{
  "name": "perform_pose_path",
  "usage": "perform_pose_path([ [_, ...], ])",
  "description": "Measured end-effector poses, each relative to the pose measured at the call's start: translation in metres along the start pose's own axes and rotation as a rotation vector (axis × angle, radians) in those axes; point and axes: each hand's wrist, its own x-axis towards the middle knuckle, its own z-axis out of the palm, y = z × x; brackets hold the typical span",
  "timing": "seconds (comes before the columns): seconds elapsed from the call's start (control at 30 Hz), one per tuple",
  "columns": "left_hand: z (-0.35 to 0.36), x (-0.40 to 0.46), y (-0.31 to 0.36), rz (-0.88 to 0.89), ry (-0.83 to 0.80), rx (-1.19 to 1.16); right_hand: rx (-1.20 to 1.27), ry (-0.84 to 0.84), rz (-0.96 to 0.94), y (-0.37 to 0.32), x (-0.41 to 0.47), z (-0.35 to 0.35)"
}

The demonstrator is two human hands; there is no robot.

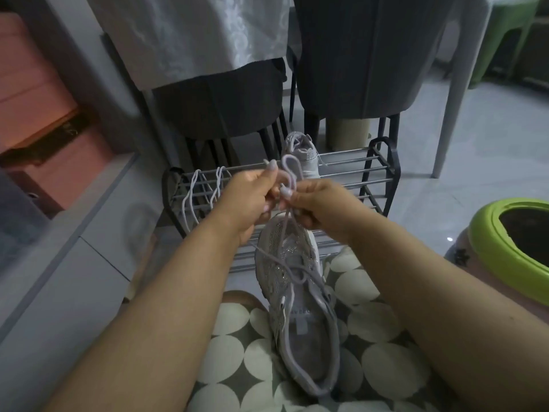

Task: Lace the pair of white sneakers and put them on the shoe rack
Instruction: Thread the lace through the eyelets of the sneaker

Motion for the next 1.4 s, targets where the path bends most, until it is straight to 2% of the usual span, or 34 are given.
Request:
perform_pose_path([
  [0.07, 0.002, -0.006, -0.01, -0.063, -0.028, 0.101, 0.147, 0.064, -0.018, -0.01, 0.003, -0.006],
  [0.17, 0.007, -0.015, -0.022, -0.144, -0.197, 0.24, 0.368, 0.135, -0.047, -0.023, 0.013, -0.016],
  [0.27, 0.009, -0.016, -0.025, -0.135, -0.251, 0.221, 0.431, 0.15, -0.047, -0.024, 0.02, -0.016],
  [0.47, 0.003, -0.002, -0.009, -0.09, -0.024, -0.052, 0.293, 0.091, 0.068, 0.007, 0.012, -0.012],
  [0.53, 0.001, 0.004, -0.001, -0.056, 0.012, -0.092, 0.117, 0.016, 0.103, 0.019, 0.003, -0.006],
  [0.63, 0.002, 0.009, 0.002, -0.037, 0.043, -0.053, -0.114, -0.086, 0.035, 0.029, -0.007, 0.004],
  [0.9, -0.003, 0.001, -0.016, -0.099, -0.012, -0.014, 0.113, 0.157, -0.038, 0.018, -0.002, 0.0],
  [1.03, 0.001, -0.007, -0.026, -0.104, -0.137, 0.21, 0.131, 0.244, -0.061, 0.019, 0.006, 0.004],
  [1.13, 0.007, -0.013, -0.026, -0.12, -0.176, 0.369, 0.019, 0.308, -0.072, 0.023, 0.011, 0.005],
  [1.27, 0.012, -0.013, -0.029, -0.131, -0.182, 0.293, 0.0, 0.277, -0.042, 0.024, 0.013, 0.002],
  [1.4, 0.009, -0.007, -0.032, -0.15, -0.167, 0.173, 0.089, 0.224, -0.035, 0.022, 0.01, 0.003],
])
